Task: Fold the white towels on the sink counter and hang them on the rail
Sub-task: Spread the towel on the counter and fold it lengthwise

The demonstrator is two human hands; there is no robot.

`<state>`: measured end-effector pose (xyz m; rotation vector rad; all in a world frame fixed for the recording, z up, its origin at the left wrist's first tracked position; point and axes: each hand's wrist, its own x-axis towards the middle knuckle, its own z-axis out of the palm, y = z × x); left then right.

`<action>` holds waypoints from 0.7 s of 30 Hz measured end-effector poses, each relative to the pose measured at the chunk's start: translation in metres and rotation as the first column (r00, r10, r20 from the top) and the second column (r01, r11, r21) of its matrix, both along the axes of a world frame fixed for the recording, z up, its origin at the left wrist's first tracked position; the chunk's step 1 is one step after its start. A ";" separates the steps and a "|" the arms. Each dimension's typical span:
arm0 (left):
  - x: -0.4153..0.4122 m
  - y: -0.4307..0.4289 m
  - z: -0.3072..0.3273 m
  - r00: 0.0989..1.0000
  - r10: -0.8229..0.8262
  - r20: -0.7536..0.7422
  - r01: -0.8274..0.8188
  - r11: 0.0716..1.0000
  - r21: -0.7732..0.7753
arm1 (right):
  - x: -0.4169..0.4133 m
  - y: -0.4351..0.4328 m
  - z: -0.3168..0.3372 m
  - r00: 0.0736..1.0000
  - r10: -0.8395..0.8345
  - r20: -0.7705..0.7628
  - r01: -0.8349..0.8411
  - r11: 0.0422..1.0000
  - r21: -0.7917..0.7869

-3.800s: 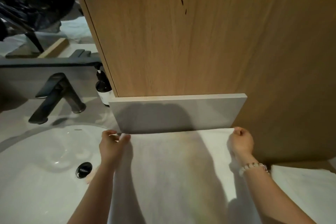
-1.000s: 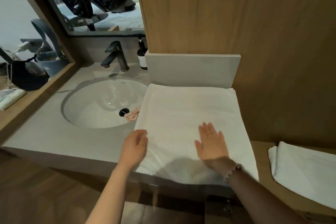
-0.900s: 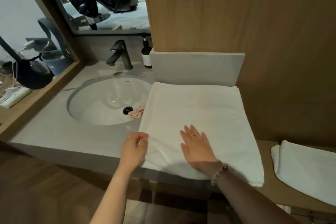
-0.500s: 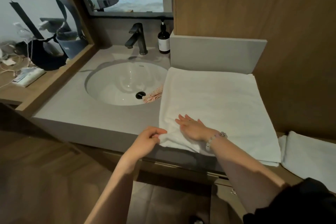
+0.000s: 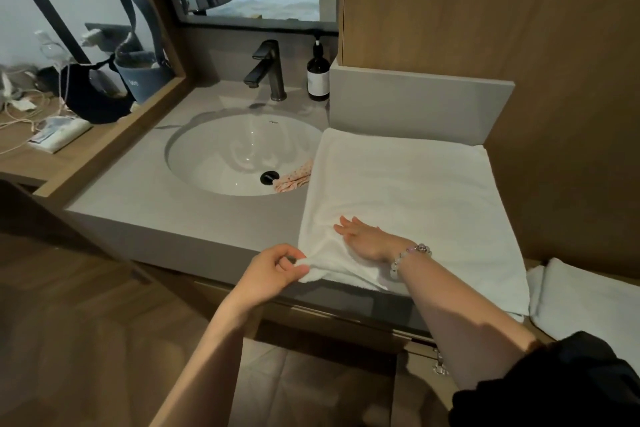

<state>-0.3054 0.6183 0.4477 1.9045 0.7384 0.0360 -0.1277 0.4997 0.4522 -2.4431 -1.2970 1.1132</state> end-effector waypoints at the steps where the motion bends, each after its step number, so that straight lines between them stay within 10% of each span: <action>1: -0.002 -0.002 0.000 1.000 0.025 0.003 -0.025 1.000 0.010 | 0.001 0.001 0.001 1.000 0.000 -0.013 0.000 1.000 -0.001; 21: -0.020 -0.037 -0.018 0.945 0.313 0.098 -0.328 0.912 0.247 | 0.000 -0.004 0.006 0.999 0.024 -0.033 -0.023 0.999 0.027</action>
